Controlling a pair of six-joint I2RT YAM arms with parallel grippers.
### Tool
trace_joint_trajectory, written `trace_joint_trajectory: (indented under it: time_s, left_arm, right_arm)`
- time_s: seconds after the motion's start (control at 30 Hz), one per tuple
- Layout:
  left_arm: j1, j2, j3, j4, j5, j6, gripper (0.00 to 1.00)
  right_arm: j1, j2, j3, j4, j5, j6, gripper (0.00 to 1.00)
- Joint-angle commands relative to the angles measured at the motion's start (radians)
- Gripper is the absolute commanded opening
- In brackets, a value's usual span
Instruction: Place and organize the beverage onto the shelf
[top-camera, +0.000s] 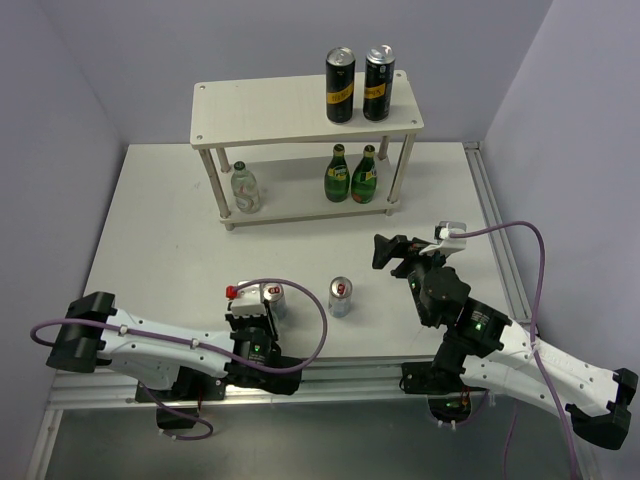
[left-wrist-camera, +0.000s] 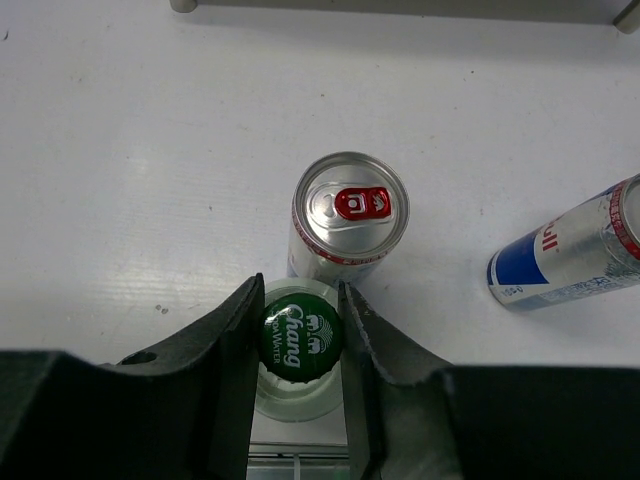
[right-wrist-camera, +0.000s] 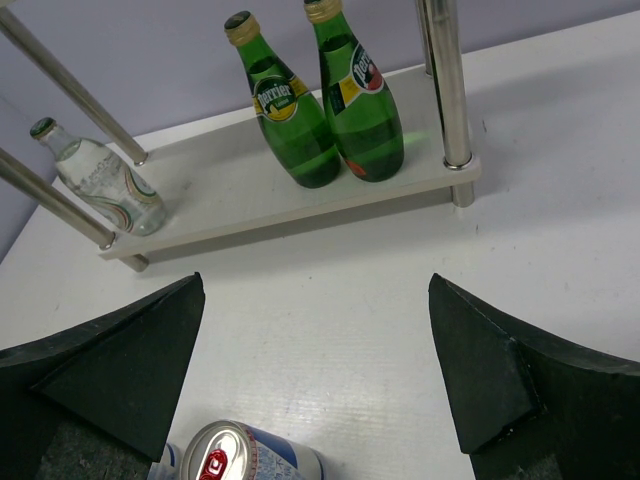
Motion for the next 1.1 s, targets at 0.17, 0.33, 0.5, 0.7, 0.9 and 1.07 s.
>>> trace_joint_trajectory:
  time_s: [0.17, 0.33, 0.5, 0.7, 0.9, 1.07]
  left_arm:
    - [-0.008, -0.058, 0.127, -0.013, -0.021, 0.098, 0.0]
    - [-0.003, -0.118, 0.172, -0.013, -0.035, 0.253, 0.0]
    - [0.007, -0.184, 0.184, -0.013, -0.022, 0.377, 0.0]
    - [0.007, -0.272, 0.271, 0.005, -0.026, 0.556, 0.0]
    - [0.007, -0.307, 0.412, 0.024, -0.122, 0.713, 0.0]
    - [0.014, -0.342, 0.485, 0.189, -0.196, 0.947, 0.0]
  right_arm:
    - [-0.004, 0.002, -0.004, 0.003, 0.014, 0.009, 1.0]
    - [-0.002, 0.0, -0.006, 0.005, 0.019, 0.009, 1.0]
    - [-0.004, 0.003, -0.004, 0.006, 0.02, 0.009, 1.0]
    - [-0.004, 0.005, -0.006, 0.009, 0.025, 0.007, 1.0]
    - [-0.002, 0.014, -0.004, 0.011, 0.033, 0.006, 1.0]
    - [-0.002, 0.017, -0.004, 0.012, 0.037, 0.004, 1.0]
